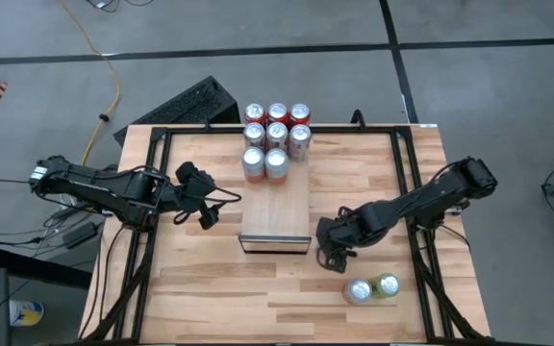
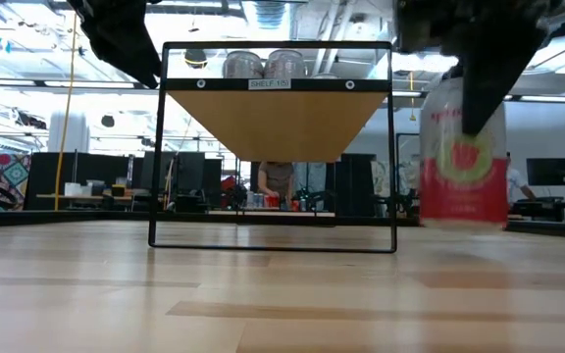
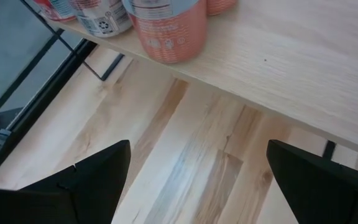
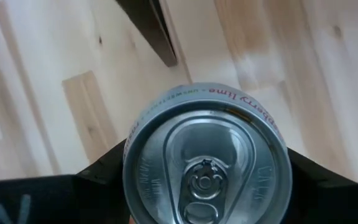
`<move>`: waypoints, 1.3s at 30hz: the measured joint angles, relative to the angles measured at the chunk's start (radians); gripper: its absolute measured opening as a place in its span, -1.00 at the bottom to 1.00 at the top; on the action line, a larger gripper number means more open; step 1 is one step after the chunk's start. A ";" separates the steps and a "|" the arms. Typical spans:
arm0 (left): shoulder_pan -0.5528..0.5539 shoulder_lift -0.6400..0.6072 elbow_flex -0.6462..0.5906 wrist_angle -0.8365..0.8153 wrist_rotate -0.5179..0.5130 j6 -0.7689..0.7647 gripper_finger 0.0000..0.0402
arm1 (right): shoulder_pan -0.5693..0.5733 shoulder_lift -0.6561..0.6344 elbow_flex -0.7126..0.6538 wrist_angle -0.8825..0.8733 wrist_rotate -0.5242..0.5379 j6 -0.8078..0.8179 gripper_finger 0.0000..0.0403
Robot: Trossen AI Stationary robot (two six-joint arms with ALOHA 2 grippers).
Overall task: Place canned beverage on shelf
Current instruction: Put the top pink-white soda can on the shelf
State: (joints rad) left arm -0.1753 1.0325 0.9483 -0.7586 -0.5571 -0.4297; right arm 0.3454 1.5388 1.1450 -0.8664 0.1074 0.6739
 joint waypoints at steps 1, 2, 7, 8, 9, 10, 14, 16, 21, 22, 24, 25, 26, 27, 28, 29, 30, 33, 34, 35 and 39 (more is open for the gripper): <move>0.000 0.000 0.000 0.001 0.005 0.000 0.81 | -0.005 -0.022 0.000 -0.020 0.000 -0.009 0.31; 0.000 0.000 0.000 0.000 0.011 0.000 0.81 | -0.013 -0.045 0.000 -0.043 -0.001 -0.020 0.31; 0.000 0.000 0.000 0.000 0.019 -0.004 0.81 | -0.095 -0.145 0.048 -0.216 0.002 -0.110 0.31; 0.000 0.000 0.000 0.001 0.019 -0.008 0.81 | -0.118 -0.160 0.066 -0.244 0.007 -0.137 0.31; 0.000 0.000 0.000 0.000 0.019 -0.011 0.81 | -0.142 -0.170 0.086 -0.265 0.018 -0.171 0.31; 0.000 0.000 0.000 0.001 0.019 -0.016 0.81 | -0.166 -0.175 0.110 -0.282 0.037 -0.209 0.31; 0.000 0.000 0.000 0.001 0.020 -0.032 0.81 | -0.264 -0.177 0.220 -0.335 0.078 -0.371 0.31; 0.000 0.000 0.000 0.000 0.020 -0.042 0.81 | -0.308 -0.176 0.272 -0.334 0.078 -0.446 0.31; 0.000 0.000 0.000 0.001 0.021 -0.057 0.81 | -0.382 -0.121 0.415 -0.364 0.077 -0.600 0.31; 0.000 0.000 0.000 0.001 0.021 -0.057 0.81 | -0.390 -0.103 0.451 -0.375 0.072 -0.632 0.31; 0.000 0.000 0.000 0.001 0.021 -0.057 0.81 | -0.400 -0.075 0.520 -0.376 0.049 -0.699 0.31; 0.000 0.000 0.000 0.000 0.021 -0.057 0.81 | -0.402 -0.052 0.556 -0.384 0.035 -0.734 0.31; 0.000 0.000 0.000 0.001 0.022 -0.057 0.81 | -0.401 -0.031 0.590 -0.397 0.024 -0.768 0.31; 0.000 0.000 0.000 0.002 0.023 -0.057 0.81 | -0.399 -0.009 0.621 -0.408 0.012 -0.799 0.31; 0.000 0.000 0.000 0.002 0.023 -0.057 0.81 | -0.398 0.015 0.655 -0.417 -0.002 -0.827 0.31; 0.000 0.000 0.000 0.003 0.023 -0.058 0.81 | -0.396 0.042 0.692 -0.426 -0.020 -0.853 0.31; 0.000 0.000 0.000 0.005 0.023 -0.061 0.81 | -0.395 0.063 0.727 -0.438 -0.037 -0.872 0.31; 0.000 0.000 0.000 0.007 0.022 -0.061 0.81 | -0.392 0.120 0.824 -0.491 -0.079 -0.942 0.31; 0.000 0.000 0.000 0.008 0.020 -0.061 0.81 | -0.392 0.137 0.850 -0.503 -0.083 -0.963 0.31; 0.000 0.000 0.000 0.008 0.019 -0.061 0.81 | -0.391 0.154 0.875 -0.513 -0.084 -0.983 0.31; 0.000 0.000 0.000 0.008 0.018 -0.062 0.81 | -0.381 0.216 0.930 -0.537 -0.094 -1.052 0.31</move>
State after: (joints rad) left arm -0.1753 1.0325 0.9482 -0.7506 -0.5388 -0.4922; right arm -0.0353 1.7545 2.0754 -1.4034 0.0133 -0.3782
